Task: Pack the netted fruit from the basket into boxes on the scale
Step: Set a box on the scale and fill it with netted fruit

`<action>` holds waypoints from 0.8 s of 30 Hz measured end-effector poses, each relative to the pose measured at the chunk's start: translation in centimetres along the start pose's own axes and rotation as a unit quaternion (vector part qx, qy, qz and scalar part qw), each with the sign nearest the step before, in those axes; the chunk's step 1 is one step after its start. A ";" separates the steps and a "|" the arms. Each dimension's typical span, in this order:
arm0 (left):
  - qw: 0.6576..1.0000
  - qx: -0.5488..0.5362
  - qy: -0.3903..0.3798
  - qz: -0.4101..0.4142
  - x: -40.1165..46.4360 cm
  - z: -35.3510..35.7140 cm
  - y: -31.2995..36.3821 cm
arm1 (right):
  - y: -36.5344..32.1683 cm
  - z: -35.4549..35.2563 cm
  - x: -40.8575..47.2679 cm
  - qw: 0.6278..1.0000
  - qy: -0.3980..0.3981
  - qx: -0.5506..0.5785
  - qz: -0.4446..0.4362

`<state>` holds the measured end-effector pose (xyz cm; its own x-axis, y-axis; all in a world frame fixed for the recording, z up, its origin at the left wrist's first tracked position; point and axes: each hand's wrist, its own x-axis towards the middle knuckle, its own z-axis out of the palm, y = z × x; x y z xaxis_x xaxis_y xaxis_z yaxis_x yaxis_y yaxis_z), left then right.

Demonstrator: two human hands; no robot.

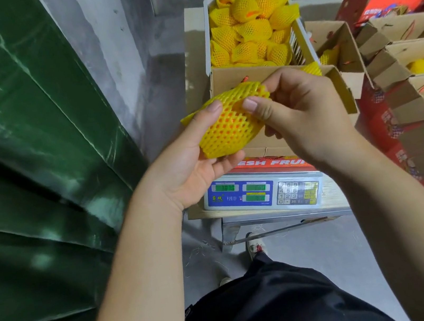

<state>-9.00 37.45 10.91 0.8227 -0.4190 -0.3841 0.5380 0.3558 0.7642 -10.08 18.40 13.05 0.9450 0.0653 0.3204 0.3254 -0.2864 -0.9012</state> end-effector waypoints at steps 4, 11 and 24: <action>1.000 0.026 0.002 -0.007 0.4 -0.5 0.0 | 0.2 0.2 0.6 0.999 0.031 -0.034 -0.017; 0.995 -0.023 0.053 0.075 1.9 0.6 -1.3 | 2.0 5.1 -2.0 0.945 -0.006 0.248 0.214; 0.962 0.089 0.218 0.138 3.2 -2.6 0.2 | 3.3 -0.7 8.8 0.973 0.003 -0.194 0.124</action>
<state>-5.80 38.33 8.51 0.9496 0.0741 -0.3045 0.2797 0.2377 0.9302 -0.72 17.32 13.12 0.9922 -0.0579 0.1101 0.0490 -0.6319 -0.7735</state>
